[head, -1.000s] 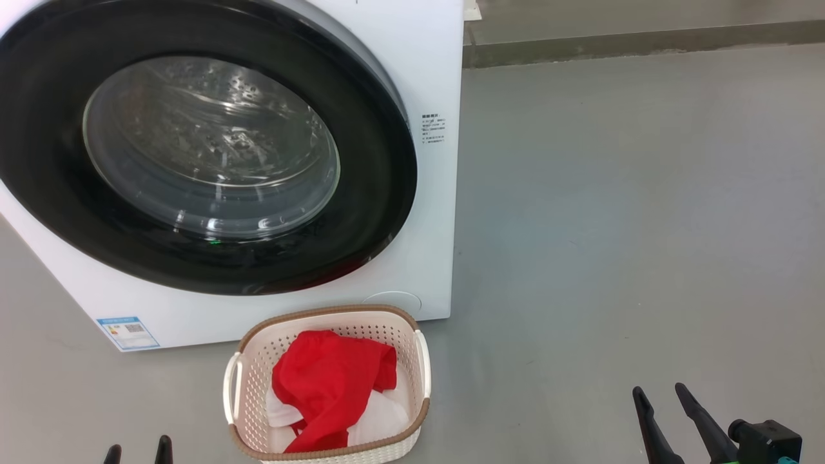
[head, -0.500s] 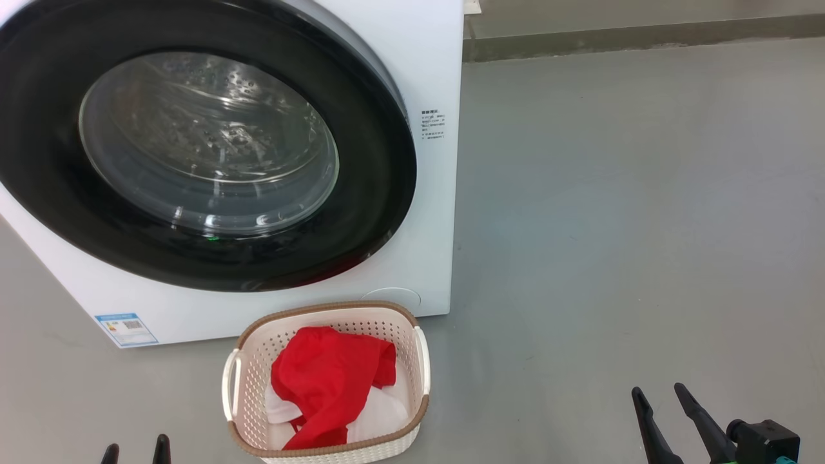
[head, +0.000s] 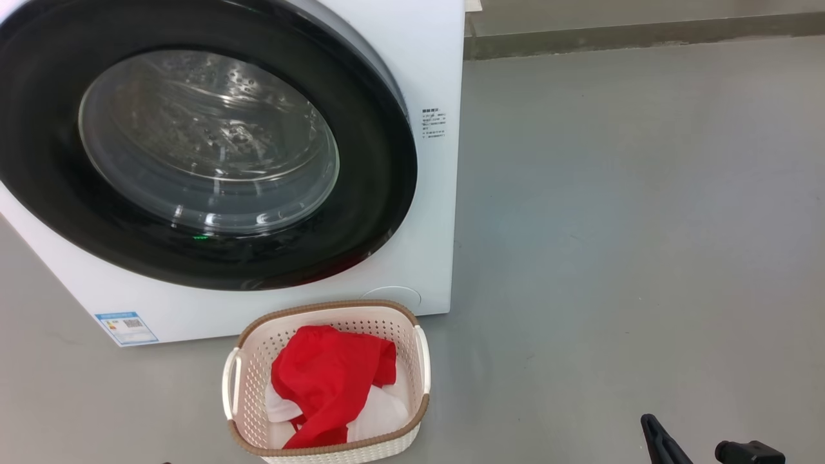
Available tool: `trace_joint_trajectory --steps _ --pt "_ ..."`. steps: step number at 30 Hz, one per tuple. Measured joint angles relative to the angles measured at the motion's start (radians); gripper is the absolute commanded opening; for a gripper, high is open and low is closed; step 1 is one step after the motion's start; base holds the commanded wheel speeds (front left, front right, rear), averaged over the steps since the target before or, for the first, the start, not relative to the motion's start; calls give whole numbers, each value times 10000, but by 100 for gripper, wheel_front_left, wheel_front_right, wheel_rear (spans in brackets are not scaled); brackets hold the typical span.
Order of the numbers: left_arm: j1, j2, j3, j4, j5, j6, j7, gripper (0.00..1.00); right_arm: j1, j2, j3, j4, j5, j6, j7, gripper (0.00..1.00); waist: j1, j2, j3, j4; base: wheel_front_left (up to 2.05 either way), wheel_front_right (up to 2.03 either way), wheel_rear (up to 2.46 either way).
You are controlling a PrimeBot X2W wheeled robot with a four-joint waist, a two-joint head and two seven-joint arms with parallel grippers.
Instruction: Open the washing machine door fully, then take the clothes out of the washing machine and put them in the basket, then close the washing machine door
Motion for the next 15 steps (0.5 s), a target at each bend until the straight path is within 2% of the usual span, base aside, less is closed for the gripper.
trace_joint_trajectory --steps 15 --pt "-127 -2 29 82 -1457 0 439 0 -13 86 -153 -75 1430 0 433 0 0 0 35 12 0 0 0"
